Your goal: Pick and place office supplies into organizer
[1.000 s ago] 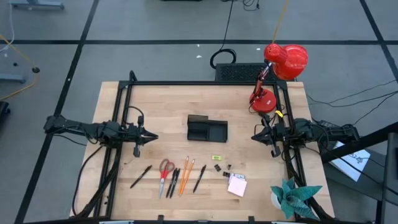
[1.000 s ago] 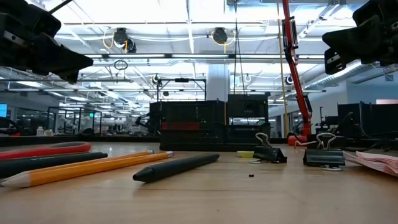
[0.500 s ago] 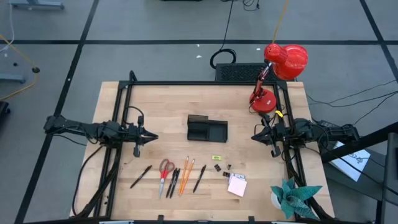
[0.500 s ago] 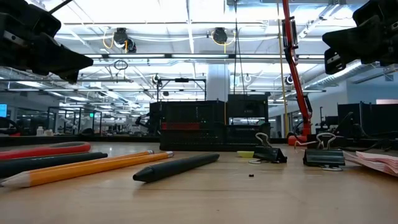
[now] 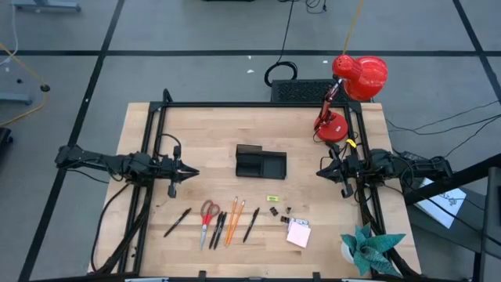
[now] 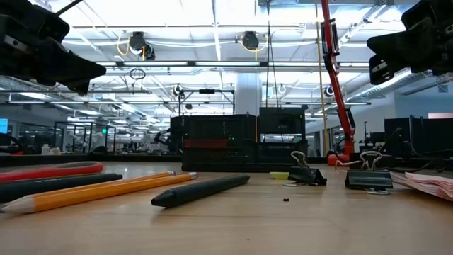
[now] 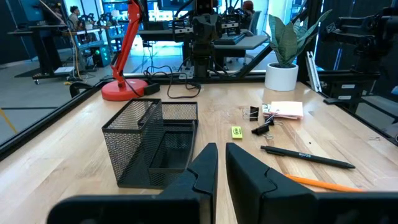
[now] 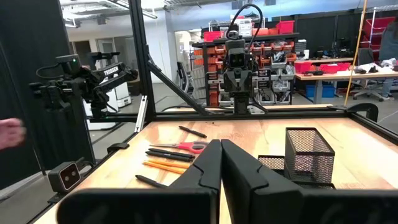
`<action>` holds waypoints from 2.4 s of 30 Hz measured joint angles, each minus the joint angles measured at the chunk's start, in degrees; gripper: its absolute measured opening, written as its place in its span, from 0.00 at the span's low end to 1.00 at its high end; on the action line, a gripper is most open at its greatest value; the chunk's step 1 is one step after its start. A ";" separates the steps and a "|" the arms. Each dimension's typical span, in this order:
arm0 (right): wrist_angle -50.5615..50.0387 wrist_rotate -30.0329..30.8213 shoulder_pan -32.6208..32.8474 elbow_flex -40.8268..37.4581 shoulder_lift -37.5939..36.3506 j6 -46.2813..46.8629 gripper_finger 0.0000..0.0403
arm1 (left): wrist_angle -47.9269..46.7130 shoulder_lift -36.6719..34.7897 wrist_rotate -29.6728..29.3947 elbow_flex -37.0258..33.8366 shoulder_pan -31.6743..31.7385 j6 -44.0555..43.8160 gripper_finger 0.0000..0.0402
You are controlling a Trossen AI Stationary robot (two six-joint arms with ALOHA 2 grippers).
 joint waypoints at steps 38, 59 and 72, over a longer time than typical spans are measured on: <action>0.32 0.00 -0.01 -0.01 0.01 -1.79 0.01 | 1.89 0.00 -0.37 0.02 -0.01 4.62 0.09; 6.52 4.60 0.01 0.00 7.99 -6.05 0.01 | 9.99 0.00 -2.03 -0.01 0.02 21.94 0.09; 17.57 12.55 8.41 2.22 26.44 -7.64 0.01 | 9.96 0.00 -4.87 -0.01 0.02 22.01 0.09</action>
